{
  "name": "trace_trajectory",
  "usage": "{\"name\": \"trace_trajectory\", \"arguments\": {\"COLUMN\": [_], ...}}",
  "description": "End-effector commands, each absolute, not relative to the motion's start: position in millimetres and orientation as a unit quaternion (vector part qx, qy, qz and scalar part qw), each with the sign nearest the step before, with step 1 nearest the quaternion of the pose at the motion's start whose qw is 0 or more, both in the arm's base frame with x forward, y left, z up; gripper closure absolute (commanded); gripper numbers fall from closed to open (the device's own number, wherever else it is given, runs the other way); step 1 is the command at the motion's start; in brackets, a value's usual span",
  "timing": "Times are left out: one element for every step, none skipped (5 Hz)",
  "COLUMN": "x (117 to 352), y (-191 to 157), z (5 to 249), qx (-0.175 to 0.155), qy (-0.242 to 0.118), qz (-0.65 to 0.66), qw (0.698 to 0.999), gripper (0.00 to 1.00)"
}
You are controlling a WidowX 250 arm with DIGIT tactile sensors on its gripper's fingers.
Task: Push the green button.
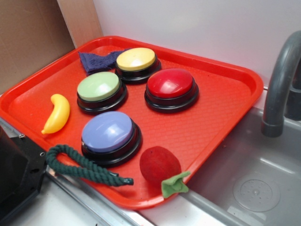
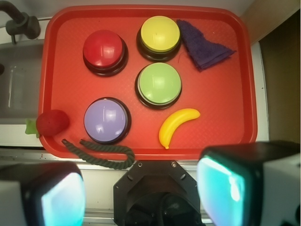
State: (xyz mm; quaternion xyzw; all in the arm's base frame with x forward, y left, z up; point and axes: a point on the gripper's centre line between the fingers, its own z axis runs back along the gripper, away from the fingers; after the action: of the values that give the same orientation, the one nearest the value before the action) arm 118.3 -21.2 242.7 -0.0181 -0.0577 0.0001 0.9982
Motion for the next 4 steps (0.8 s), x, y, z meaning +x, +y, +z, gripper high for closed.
{"name": "trace_trajectory", "arguments": {"x": [118,167,194,208], "y": [-21,5,14,18], "z": [243,201,175,131], "qx": [-0.018,0.032,0.015,-0.022], "qy": [-0.058,-0.069,-0.073,-0.078], "qz": [0.000,0.025,0.012,-0.024], "qw": [0.998,0.997,0.997,0.996], "gripper": [0.00,0.00,0.00,0.00]}}
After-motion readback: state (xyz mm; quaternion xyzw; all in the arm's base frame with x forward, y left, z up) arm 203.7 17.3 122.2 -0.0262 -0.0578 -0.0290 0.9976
